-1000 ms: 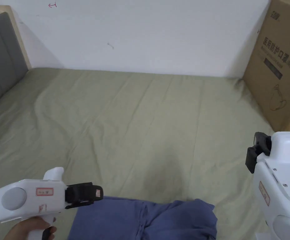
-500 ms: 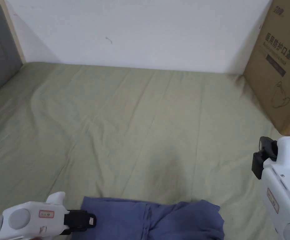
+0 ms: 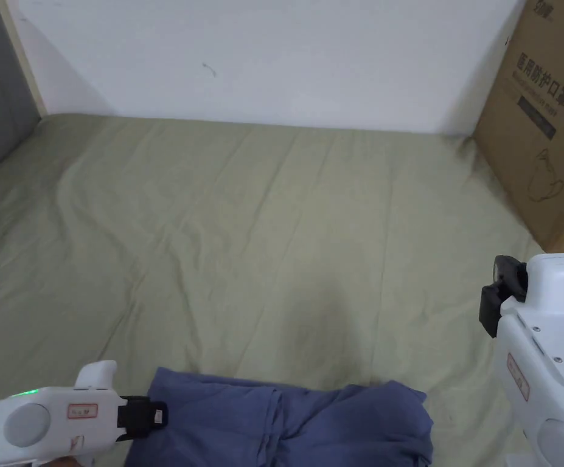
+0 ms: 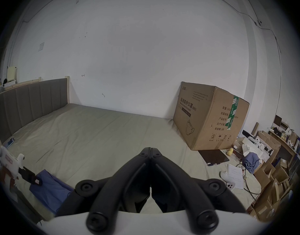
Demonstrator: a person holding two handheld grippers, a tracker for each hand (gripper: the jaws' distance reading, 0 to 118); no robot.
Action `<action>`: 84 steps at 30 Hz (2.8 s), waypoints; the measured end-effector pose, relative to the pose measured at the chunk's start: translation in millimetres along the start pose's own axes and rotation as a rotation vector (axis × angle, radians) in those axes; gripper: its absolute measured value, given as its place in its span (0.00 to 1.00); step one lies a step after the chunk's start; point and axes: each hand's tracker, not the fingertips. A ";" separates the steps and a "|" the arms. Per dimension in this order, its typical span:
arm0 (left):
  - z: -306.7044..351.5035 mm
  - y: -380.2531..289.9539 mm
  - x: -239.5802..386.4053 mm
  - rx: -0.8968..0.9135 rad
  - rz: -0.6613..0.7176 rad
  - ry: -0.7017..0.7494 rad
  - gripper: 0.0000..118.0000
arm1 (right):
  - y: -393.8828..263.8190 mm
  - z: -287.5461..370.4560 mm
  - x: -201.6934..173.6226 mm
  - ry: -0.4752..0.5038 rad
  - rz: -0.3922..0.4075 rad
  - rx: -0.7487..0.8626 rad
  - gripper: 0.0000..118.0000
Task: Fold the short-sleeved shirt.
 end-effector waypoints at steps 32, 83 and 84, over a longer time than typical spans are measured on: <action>-121.0 -57.0 253.7 -0.232 -0.484 0.184 0.07 | -3.7 34.0 51.1 -0.047 -0.047 0.073 0.00; -147.7 -117.5 229.0 0.109 -0.471 0.104 0.00 | -10.1 26.6 57.1 -0.061 -0.046 0.027 0.00; -152.7 -121.6 227.1 0.127 -0.475 0.115 0.00 | -10.8 26.7 57.6 -0.061 -0.047 0.025 0.00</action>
